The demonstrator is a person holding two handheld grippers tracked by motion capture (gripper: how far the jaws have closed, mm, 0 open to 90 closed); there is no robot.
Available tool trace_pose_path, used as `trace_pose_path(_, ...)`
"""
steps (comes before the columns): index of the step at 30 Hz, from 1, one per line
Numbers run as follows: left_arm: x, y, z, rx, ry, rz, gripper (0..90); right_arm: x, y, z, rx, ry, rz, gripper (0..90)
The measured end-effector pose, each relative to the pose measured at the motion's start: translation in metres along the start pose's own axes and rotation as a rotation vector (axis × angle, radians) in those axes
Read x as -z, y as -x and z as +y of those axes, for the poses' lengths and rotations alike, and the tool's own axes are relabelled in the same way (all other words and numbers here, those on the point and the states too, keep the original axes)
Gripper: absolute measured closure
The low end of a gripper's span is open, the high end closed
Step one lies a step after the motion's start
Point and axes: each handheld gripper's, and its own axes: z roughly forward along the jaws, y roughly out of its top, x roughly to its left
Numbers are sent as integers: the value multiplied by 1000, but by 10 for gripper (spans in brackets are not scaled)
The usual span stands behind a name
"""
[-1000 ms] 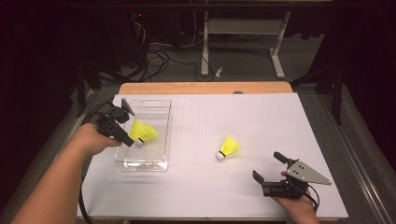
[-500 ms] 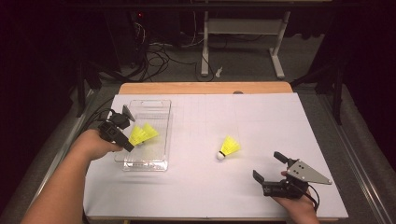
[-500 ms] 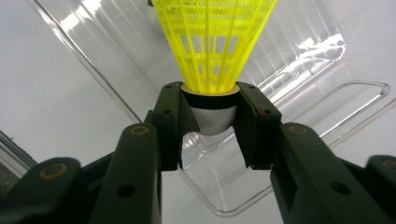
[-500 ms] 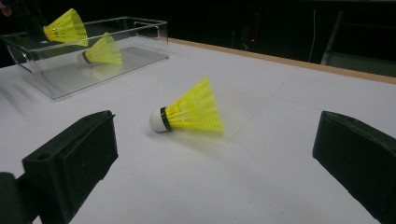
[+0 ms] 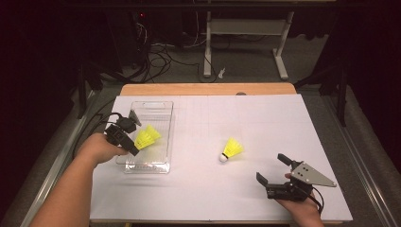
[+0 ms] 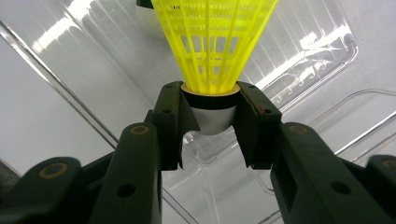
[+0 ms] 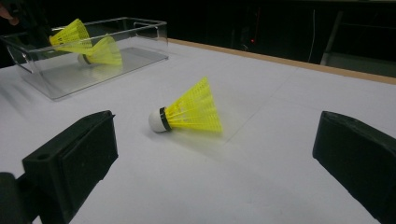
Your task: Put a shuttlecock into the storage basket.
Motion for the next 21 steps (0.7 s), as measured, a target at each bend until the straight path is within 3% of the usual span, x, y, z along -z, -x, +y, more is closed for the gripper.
trace_pose_path(21, -19, 2, 14, -1, -75, 46, 645, 1, 1, 0, -1, 3, 3, 6)
